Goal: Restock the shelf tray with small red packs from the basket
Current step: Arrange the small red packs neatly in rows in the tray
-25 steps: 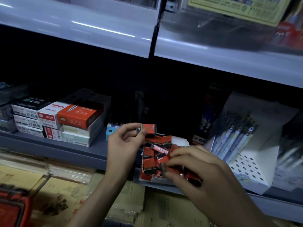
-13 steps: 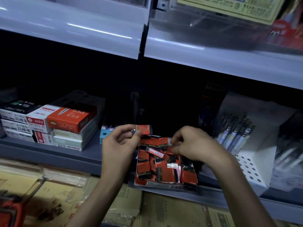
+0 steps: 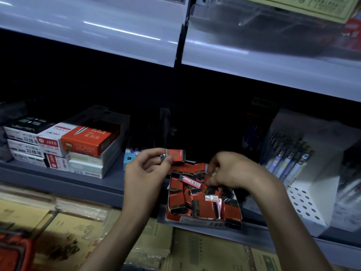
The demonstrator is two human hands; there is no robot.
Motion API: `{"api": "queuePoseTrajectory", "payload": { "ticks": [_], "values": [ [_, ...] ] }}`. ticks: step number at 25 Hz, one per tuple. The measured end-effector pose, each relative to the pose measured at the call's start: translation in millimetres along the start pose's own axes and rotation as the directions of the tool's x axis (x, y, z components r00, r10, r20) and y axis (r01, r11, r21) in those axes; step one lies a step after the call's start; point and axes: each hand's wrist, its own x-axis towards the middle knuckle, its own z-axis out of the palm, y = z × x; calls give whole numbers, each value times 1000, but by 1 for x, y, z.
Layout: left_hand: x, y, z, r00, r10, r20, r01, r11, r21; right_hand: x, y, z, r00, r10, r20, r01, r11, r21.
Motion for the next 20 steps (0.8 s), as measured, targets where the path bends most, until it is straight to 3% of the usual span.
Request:
{"api": "queuePoseTrajectory", "payload": {
  "ticks": [9, 20],
  "values": [
    [-1, -1, 0, 1000, -5, 4, 5, 1000, 10, -4, -1, -3, 1000, 4, 18, -5, 999, 41],
    [0, -2, -1, 1000, 13, 8, -13, 999, 30, -7, 6, -7, 990, 79, -121, -53, 977, 205]
  ]
}}
